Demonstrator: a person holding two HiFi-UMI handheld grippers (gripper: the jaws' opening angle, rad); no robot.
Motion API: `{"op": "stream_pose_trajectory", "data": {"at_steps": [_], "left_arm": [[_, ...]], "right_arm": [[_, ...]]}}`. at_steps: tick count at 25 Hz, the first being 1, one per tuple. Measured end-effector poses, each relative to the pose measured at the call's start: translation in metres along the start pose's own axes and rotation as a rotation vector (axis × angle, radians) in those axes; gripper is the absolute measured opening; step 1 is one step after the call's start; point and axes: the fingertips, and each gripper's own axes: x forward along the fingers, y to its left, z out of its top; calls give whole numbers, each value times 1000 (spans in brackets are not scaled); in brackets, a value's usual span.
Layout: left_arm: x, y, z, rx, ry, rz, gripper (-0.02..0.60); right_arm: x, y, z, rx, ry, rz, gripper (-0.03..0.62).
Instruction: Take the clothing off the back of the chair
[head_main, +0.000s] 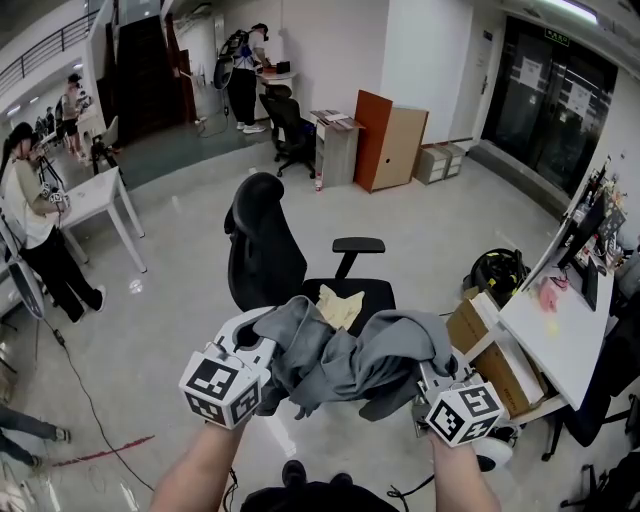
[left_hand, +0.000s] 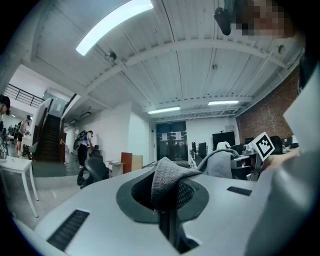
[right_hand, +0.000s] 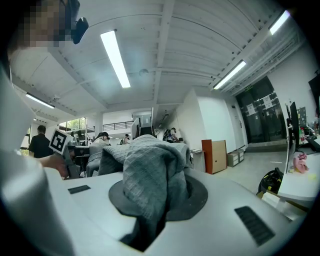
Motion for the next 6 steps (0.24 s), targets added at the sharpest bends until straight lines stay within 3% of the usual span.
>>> {"op": "stream_pose_trajectory", "data": {"at_steps": [6], "left_arm": [[1,-6,0,4,-1,4,12]], "right_arm": [[-7,-9,0,9,-9,-4,66]]}}
